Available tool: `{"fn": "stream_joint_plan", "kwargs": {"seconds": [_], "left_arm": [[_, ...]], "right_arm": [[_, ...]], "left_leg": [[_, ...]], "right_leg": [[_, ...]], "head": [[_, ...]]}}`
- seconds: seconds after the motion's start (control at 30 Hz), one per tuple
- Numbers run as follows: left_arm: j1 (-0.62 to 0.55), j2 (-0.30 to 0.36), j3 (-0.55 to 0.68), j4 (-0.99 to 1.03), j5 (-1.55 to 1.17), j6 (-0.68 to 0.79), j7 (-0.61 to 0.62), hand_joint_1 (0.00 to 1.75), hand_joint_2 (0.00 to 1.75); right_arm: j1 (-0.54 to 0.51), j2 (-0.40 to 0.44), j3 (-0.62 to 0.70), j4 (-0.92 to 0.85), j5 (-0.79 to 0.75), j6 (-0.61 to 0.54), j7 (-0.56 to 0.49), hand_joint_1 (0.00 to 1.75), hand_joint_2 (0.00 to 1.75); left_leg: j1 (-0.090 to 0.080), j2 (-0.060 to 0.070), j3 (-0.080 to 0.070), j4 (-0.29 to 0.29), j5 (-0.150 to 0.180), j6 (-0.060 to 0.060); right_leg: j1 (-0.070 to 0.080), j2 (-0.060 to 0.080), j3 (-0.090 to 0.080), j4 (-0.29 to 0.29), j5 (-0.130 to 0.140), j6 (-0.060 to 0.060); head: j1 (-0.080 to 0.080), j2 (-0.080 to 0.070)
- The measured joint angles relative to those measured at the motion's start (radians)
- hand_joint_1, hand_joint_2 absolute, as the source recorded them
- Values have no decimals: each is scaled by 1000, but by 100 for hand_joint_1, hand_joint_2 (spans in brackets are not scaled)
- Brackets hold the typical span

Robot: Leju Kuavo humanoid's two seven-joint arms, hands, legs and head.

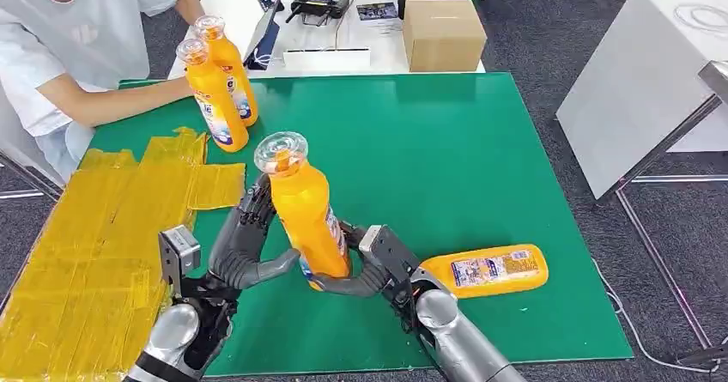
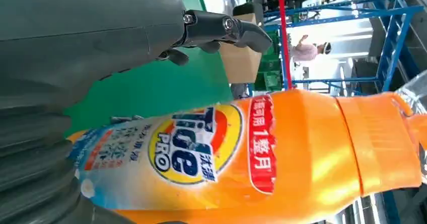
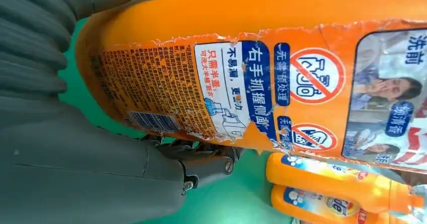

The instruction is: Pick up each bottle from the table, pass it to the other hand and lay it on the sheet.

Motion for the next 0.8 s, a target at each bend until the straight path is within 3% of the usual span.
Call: {"fn": "stream_joint_plan", "kwargs": {"seconds": [0.5,0.8], "left_arm": [[-1,1,-38,5,-19,8,-11,0,175],[-8,1,-45,50,10,3,-2,0,175]], "right_arm": [[-32,6,44,55,65,-85,4,168,175],[-34,6,101,59,183,-125,4,171,175]], "left_leg": [[0,0,0,0,0,0],[0,0,0,0,0,0]], "right_leg": [[0,0,0,0,0,0],[0,0,0,0,0,0]], "head": [[0,0],[0,0]]}}
